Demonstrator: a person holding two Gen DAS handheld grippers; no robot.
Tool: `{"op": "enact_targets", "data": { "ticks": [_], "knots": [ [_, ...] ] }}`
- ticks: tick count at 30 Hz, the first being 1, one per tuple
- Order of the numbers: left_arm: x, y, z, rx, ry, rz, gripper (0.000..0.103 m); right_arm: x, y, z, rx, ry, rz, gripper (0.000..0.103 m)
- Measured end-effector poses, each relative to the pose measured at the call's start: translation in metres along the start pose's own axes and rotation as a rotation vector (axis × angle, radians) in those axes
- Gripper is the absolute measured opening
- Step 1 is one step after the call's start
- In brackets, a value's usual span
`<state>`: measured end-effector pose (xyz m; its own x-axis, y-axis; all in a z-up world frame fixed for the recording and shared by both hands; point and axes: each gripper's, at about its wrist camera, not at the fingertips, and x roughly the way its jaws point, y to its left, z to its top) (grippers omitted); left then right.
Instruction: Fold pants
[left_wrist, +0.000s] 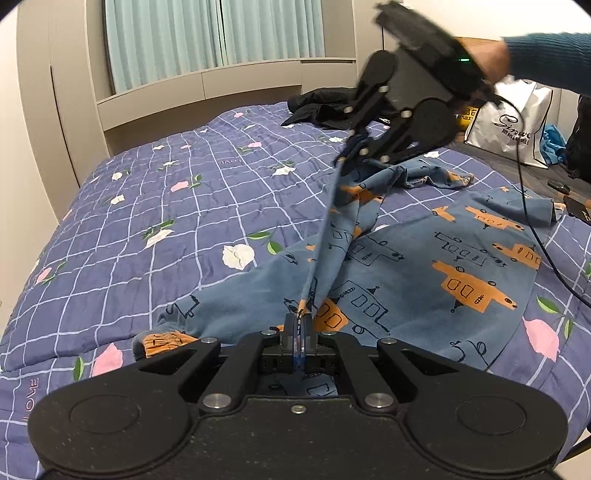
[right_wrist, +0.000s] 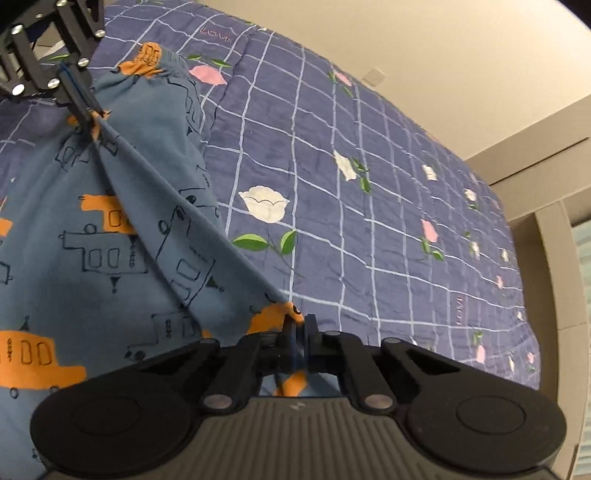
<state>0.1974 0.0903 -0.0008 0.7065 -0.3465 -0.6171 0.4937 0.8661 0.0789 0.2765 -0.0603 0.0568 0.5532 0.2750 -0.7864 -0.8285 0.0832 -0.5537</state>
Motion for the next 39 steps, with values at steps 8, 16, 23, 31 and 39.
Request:
{"op": "enact_targets", "data": {
  "ticks": [8,16,23,31,39],
  "knots": [
    [-0.010,-0.010,-0.009,0.018,0.016,-0.009,0.000,-0.048,0.048,-0.021,0.104,-0.001,-0.093,0.002],
    [-0.021,-0.023,-0.030,0.030,0.048,-0.029,0.000,-0.088,0.109,-0.034,0.216,0.010,-0.077,0.002],
    [-0.022,-0.026,-0.045,0.038,0.073,-0.021,0.000,-0.086,0.149,-0.042,0.335,0.008,-0.072,0.002],
    [-0.036,-0.031,-0.048,0.089,0.071,-0.035,0.000,-0.107,0.177,-0.043,0.404,0.002,-0.099,0.002],
    [-0.021,-0.034,-0.059,0.071,0.115,-0.033,0.001,-0.098,0.199,-0.044,0.448,0.018,-0.087,0.002]
  ]
}}
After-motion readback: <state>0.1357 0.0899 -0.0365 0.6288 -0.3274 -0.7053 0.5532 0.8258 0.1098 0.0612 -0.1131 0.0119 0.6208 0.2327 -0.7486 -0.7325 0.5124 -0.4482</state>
